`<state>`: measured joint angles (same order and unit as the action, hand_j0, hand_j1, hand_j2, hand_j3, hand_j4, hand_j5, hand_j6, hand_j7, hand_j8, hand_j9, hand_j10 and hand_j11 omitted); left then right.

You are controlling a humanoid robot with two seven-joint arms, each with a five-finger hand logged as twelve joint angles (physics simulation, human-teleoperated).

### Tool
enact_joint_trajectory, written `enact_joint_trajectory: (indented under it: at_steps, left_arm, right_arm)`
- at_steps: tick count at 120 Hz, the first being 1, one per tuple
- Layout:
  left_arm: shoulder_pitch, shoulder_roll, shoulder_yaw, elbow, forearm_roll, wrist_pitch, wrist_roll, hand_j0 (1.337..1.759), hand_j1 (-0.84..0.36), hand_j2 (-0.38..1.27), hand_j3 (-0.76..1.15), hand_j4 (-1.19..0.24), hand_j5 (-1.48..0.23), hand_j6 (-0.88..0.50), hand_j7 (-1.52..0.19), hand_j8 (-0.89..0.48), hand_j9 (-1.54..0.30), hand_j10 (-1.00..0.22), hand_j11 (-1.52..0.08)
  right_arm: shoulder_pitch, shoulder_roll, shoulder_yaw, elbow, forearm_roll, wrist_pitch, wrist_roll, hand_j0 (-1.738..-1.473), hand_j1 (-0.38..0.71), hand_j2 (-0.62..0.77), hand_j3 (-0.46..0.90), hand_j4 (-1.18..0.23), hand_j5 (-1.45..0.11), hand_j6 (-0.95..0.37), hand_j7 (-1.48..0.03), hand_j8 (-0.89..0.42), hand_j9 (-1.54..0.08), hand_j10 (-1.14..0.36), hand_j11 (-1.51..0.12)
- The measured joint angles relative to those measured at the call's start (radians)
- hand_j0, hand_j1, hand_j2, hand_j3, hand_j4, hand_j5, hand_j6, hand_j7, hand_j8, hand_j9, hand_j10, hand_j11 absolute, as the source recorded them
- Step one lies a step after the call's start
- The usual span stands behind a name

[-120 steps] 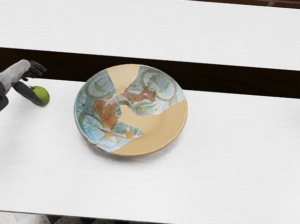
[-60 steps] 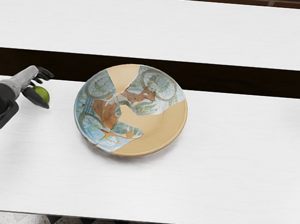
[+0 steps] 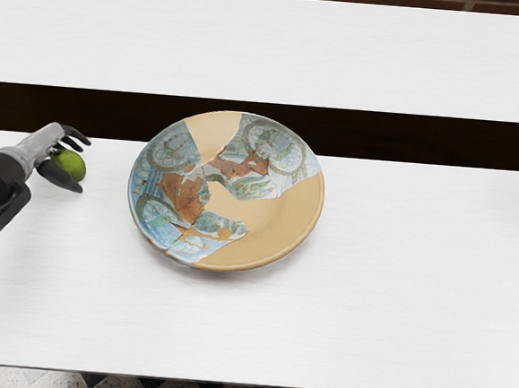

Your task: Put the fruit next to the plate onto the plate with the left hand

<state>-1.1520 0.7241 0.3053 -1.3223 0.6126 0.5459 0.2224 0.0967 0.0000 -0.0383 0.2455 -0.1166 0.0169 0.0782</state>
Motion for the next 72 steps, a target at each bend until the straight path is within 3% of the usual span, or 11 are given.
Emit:
enact_joint_trajectory:
  at_steps: [38, 72]
  left_arm:
    - [0.005, 0.000, -0.001, 0.000, 0.002, 0.001, 0.000, 1.658, -0.26, 0.11, 0.00, -0.52, -0.66, -0.52, -0.66, -0.47, -0.66, -0.51, -0.66]
    - [0.003, 0.000, -0.001, -0.001, 0.001, 0.001, 0.000, 1.657, -0.28, 0.20, 0.00, -0.57, -0.72, -0.55, -0.72, -0.46, -0.73, -0.56, -0.73]
  right_arm:
    - [0.000, 0.000, 0.000, 0.000, 0.000, 0.000, 0.000, -1.658, -0.33, 0.00, 0.00, -0.02, -0.02, -0.02, -0.02, -0.02, -0.02, -0.01, -0.02]
    - [0.000, 0.000, 0.000, 0.000, 0.000, 0.000, 0.000, -1.658, -0.33, 0.00, 0.00, -0.02, -0.02, -0.02, -0.02, -0.01, -0.02, -0.01, -0.02]
